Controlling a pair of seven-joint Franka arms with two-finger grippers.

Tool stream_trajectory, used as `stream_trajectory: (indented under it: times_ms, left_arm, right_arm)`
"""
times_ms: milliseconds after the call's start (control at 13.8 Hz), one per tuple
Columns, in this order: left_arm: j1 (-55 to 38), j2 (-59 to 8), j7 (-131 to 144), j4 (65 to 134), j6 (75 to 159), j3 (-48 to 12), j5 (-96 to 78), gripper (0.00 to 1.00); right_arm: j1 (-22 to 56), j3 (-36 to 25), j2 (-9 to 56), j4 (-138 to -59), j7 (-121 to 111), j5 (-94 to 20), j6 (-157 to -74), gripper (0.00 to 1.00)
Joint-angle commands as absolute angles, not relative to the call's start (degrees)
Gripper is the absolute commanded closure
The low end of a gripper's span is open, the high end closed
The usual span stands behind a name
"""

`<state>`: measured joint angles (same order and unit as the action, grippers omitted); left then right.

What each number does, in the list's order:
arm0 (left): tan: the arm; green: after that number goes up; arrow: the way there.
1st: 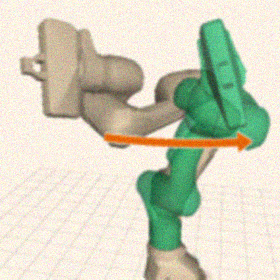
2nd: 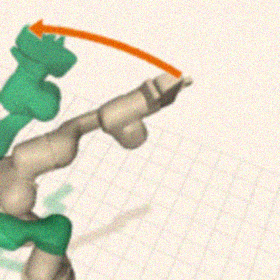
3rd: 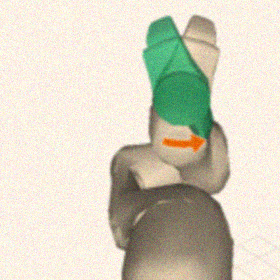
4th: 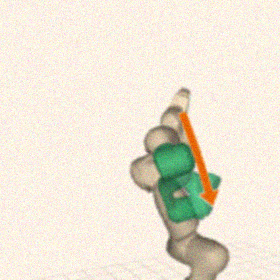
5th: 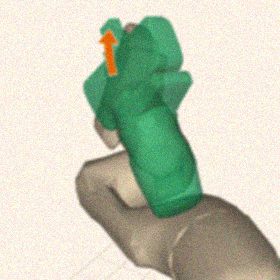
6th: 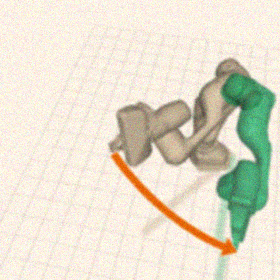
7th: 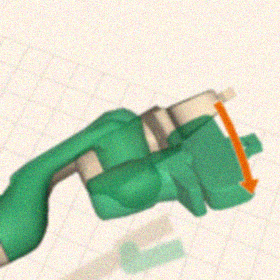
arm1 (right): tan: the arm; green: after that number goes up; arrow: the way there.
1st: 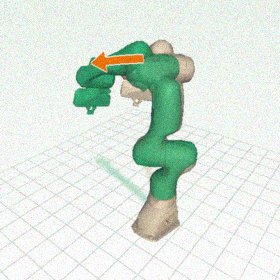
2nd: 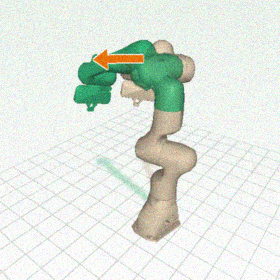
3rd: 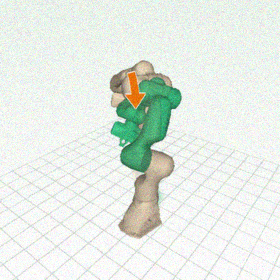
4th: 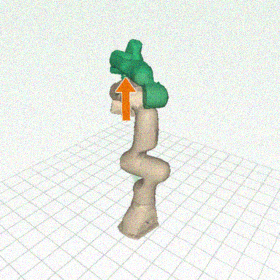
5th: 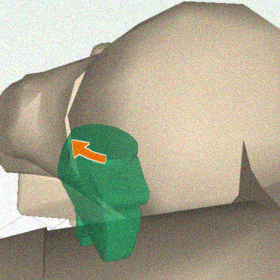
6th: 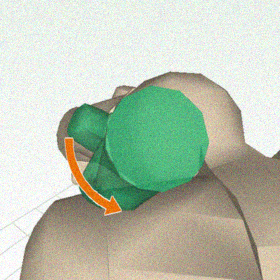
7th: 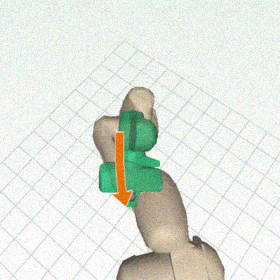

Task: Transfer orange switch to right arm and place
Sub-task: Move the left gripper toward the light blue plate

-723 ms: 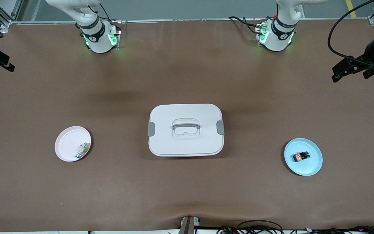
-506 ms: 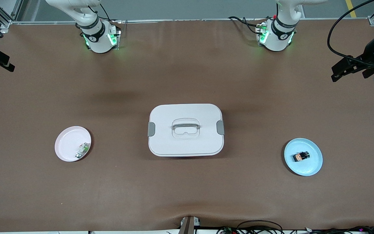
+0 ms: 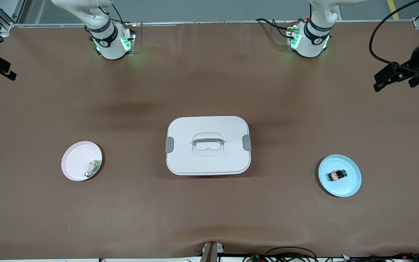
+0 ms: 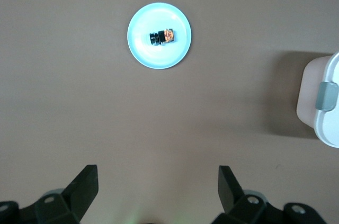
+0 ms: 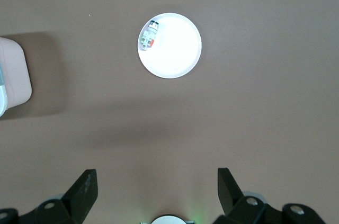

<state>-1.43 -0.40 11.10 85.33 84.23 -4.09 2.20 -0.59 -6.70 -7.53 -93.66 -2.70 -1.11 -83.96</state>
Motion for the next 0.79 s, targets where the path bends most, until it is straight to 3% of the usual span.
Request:
stream_trajectory:
  times_ms: [0, 289, 506, 723]
  left_arm:
    - [-1.58, -4.91, 11.86, 84.29, 84.28, -3.96, 3.43, 0.00]
    - [-0.53, -5.98, 12.13, 91.73, 94.28, -3.96, 3.43, 0.00]
    - [-0.26, -6.59, 12.30, 100.34, 106.74, -3.87, 3.43, 0.00]
    - [1.40, -11.05, 13.35, 102.48, 114.60, -3.96, 3.34, 0.00]
  right_arm:
    - [-1.49, -6.24, -7.03, -92.20, -1.93, -1.67, -83.06, 0.00]
    - [-1.32, -6.24, -6.94, -92.11, -1.93, -1.67, -83.06, 0.00]
    - [-1.23, -6.15, -6.86, -92.11, -1.93, -1.67, -83.14, 0.00]
    - [-1.14, -6.15, -6.59, -92.11, -1.93, -1.67, -83.06, 0.00]
